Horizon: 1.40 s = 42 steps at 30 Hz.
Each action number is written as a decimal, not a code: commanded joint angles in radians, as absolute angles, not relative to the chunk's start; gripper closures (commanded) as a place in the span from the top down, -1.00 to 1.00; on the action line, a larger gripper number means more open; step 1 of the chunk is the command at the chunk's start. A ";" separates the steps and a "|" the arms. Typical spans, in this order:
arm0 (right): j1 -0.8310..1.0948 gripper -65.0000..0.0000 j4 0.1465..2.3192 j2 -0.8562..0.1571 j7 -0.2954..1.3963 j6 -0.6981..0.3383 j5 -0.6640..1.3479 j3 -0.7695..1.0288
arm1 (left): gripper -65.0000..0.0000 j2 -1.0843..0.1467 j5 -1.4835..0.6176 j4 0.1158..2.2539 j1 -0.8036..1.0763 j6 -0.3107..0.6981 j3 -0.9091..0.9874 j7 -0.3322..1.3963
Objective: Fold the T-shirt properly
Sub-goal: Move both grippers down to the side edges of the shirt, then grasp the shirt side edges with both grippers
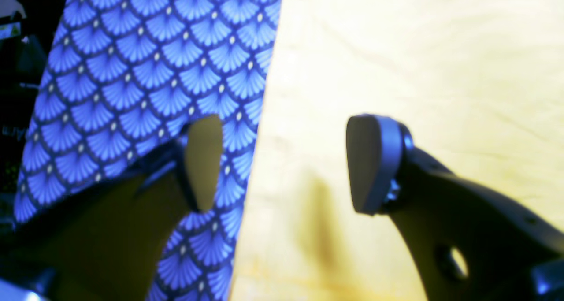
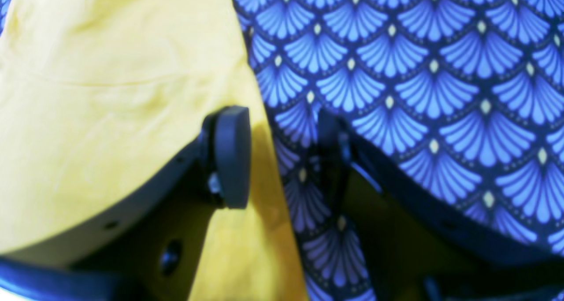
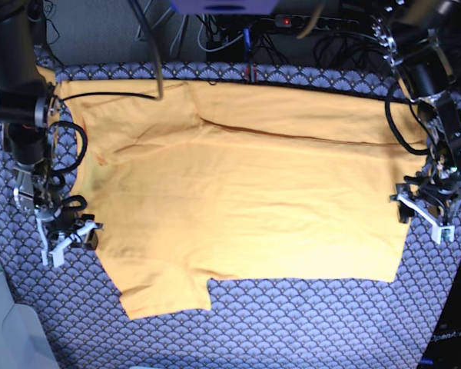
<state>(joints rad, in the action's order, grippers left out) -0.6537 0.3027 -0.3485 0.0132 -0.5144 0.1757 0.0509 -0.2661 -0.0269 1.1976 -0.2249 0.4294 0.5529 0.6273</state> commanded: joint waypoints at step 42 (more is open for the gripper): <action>-0.656 -1.00 0.323 -0.344 -0.038 -0.694 0.189 -0.035 | 0.32 -0.255 -0.027 1.053 -0.430 0.423 0.630 0.558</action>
<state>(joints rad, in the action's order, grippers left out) -0.6277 0.3134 -0.3328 -0.0246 -0.6807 0.1871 -0.0341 -0.2382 -0.0151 1.0401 -0.4007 0.4221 0.6308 0.5865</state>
